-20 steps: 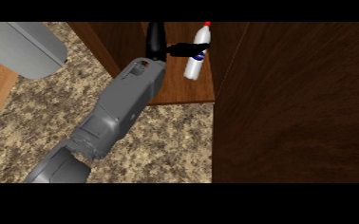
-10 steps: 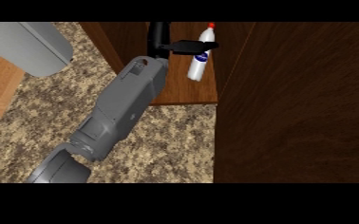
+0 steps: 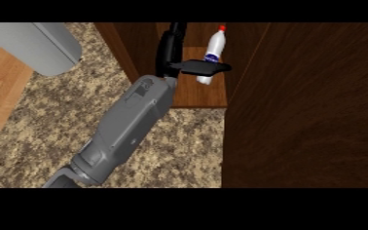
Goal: Pick up the bottled water, place it into the cabinet and close the cabinet
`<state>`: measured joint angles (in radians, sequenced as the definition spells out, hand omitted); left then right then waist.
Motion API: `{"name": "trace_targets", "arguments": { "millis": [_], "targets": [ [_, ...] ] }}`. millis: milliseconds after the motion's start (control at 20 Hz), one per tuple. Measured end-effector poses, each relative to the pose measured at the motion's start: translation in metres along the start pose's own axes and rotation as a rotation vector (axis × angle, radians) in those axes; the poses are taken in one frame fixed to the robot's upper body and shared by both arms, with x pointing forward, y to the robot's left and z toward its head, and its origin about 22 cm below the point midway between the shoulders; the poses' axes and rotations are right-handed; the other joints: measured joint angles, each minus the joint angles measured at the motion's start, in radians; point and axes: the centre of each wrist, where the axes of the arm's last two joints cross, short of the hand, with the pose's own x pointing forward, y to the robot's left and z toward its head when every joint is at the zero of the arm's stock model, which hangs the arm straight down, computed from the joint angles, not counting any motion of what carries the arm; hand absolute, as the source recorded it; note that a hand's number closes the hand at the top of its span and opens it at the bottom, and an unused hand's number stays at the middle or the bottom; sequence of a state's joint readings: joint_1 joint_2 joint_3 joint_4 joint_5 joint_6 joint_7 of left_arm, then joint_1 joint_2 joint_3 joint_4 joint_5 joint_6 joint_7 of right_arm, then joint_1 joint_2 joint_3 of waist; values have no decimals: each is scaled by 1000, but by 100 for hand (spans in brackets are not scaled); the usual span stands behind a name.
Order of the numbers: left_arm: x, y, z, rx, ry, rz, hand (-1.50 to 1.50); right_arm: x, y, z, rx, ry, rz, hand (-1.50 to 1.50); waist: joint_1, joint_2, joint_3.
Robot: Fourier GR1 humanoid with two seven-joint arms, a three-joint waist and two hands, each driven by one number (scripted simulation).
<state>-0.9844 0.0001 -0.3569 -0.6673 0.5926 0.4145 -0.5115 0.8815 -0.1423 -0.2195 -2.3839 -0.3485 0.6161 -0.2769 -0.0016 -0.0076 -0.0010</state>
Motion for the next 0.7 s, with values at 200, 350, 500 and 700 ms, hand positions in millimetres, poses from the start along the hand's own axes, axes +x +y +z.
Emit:
{"name": "trace_targets", "arguments": {
  "millis": [200,350,500,700],
  "targets": [
    [-1,-3,22,-28,1,52,-150,-2,4,-4,-4,-5,-18,-150,8,-1,0],
    [0,-1,44,-35,8,79,-150,-3,7,-4,-3,-4,-35,-150,13,-3,0],
    [3,-1,67,-50,13,109,-150,-3,7,-5,-8,-3,-31,-150,15,-3,0],
    [12,3,100,-61,24,140,-150,-4,8,-9,-10,-10,-31,-150,19,-2,0]
  ]
}}
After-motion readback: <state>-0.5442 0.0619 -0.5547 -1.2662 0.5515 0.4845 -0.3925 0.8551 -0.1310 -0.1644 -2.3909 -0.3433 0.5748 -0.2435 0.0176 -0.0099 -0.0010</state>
